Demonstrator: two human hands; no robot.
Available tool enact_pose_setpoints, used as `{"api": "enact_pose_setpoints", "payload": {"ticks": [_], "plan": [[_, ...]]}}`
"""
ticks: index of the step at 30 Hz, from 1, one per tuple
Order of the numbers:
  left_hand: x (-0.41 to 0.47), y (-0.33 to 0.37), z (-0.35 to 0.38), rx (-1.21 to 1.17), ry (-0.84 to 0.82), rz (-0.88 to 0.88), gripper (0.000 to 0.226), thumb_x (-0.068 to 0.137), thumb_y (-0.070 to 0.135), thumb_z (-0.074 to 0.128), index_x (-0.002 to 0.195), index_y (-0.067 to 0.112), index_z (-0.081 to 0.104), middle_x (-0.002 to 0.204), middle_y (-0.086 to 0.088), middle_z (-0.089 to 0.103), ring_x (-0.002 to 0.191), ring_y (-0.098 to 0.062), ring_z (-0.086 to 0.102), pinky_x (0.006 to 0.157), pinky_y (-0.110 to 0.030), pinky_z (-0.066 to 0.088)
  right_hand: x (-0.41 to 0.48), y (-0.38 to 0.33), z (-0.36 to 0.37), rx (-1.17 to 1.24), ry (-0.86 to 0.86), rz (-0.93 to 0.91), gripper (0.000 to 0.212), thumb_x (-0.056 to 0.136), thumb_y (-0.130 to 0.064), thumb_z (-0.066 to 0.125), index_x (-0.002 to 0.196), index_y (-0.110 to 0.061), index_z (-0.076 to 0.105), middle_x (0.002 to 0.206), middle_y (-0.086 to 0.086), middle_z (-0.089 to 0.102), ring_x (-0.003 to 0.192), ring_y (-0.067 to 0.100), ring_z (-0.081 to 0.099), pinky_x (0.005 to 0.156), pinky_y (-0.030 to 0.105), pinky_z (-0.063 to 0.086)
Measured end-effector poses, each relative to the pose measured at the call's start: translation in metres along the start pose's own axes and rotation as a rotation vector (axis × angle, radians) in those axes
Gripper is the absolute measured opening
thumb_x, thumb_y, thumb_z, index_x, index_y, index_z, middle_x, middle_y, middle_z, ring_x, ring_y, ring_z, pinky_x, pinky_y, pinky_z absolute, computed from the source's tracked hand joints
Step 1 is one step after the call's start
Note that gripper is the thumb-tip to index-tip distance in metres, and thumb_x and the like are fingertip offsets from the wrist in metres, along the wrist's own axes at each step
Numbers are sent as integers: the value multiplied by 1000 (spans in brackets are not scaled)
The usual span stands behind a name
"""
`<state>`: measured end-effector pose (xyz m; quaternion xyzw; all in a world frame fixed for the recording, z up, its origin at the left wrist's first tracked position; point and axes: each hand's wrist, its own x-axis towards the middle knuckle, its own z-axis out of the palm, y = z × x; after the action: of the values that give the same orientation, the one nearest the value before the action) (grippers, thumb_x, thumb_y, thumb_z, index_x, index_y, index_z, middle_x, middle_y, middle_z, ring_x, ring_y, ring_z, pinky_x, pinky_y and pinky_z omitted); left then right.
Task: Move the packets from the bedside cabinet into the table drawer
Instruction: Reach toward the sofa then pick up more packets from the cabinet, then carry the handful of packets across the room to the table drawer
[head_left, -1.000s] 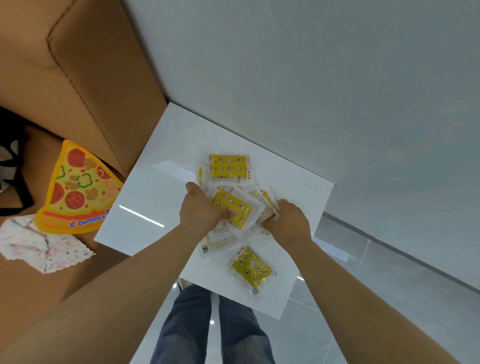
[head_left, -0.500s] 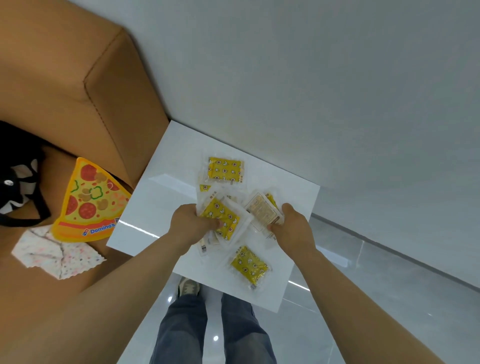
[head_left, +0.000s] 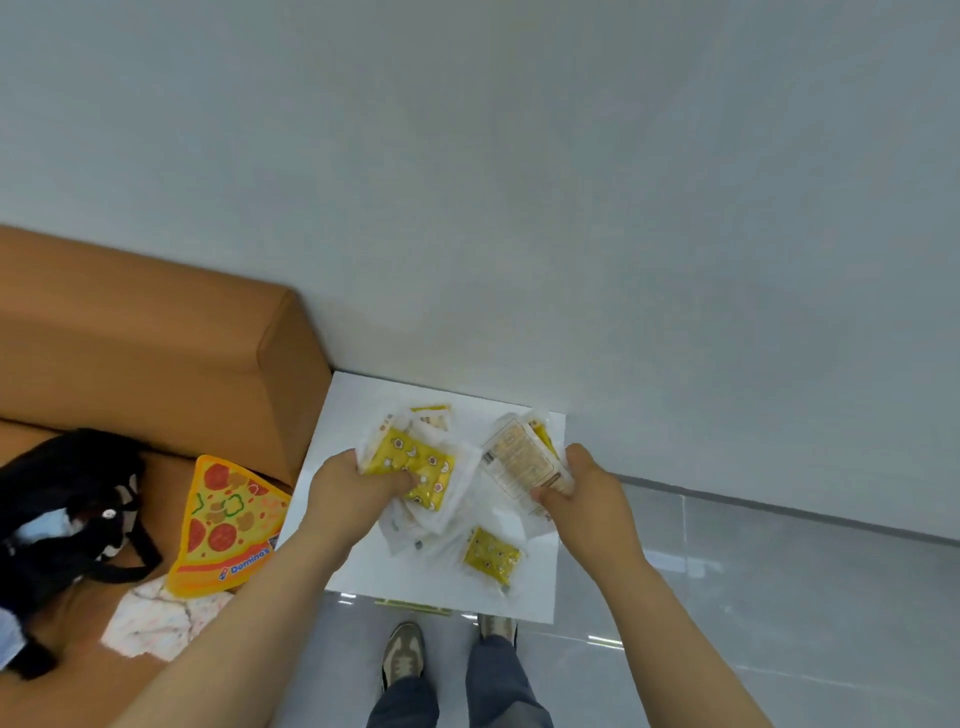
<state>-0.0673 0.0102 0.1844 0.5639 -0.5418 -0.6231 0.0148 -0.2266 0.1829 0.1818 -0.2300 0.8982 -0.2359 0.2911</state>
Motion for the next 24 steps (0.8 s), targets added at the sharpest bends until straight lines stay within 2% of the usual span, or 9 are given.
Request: {"api": "enact_pose_setpoints", "payload": {"ticks": [2, 4, 7, 9, 12, 16, 21, 24], "plan": [[-22, 15, -7, 22, -17, 61, 32, 59, 20, 81, 87, 10, 69, 89, -8, 72, 88, -28, 68, 85, -46, 55, -24, -14, -19, 52, 66, -6, 20, 87, -16, 62, 87, -16, 43, 73, -2, 53, 61, 14, 47, 49, 26, 34], [-45, 30, -12, 25, -36, 122, 40, 52, 26, 76, 88, 10, 69, 90, -7, 73, 87, -26, 68, 85, -46, 55, -47, -25, -37, 105, 137, -21, 22, 85, -14, 62, 82, -17, 40, 69, -2, 51, 58, 14, 43, 51, 29, 33], [-78, 52, -15, 36, -62, 224, 39, 51, 29, 72, 85, 11, 70, 87, -6, 73, 86, -26, 68, 84, -49, 55, -80, -38, -66, 150, 227, -32, 24, 85, -12, 62, 81, -16, 39, 67, -2, 49, 54, 14, 40, 51, 30, 33], [-98, 66, -13, 25, -82, 277, 33, 51, 28, 73, 81, 14, 71, 84, -5, 74, 85, -26, 68, 84, -49, 55, -98, -42, -86, 167, 292, -36, 22, 86, -14, 63, 83, -15, 41, 71, -2, 54, 56, 14, 45, 51, 30, 37], [-124, 90, -4, 29, -138, 332, 29, 50, 28, 74, 77, 17, 72, 81, -2, 75, 84, -25, 69, 84, -48, 55, -124, -45, -116, 195, 384, -30, 18, 87, -17, 64, 88, -17, 46, 80, -2, 62, 68, 18, 60, 58, 39, 51], [-157, 121, 23, 68, -228, 415, 30, 52, 28, 77, 80, 15, 73, 82, -2, 75, 83, -24, 70, 83, -49, 56, -159, -37, -156, 230, 513, -21, 17, 87, -19, 65, 90, -19, 48, 82, -4, 64, 72, 17, 62, 63, 42, 55], [-203, 149, 77, 86, -330, 518, 18, 69, 14, 80, 85, 16, 72, 84, -1, 75, 82, -22, 70, 71, -36, 56, -205, -10, -208, 265, 679, 4, 16, 86, -19, 67, 90, -19, 51, 81, -5, 65, 70, 14, 62, 61, 38, 53], [-237, 160, 115, 86, -404, 589, 15, 73, 11, 77, 85, 16, 70, 83, 1, 73, 76, -16, 68, 59, -25, 47, -237, 14, -237, 290, 780, 18, 18, 85, -19, 68, 86, -19, 50, 76, -5, 63, 67, 15, 60, 58, 36, 50]]}}
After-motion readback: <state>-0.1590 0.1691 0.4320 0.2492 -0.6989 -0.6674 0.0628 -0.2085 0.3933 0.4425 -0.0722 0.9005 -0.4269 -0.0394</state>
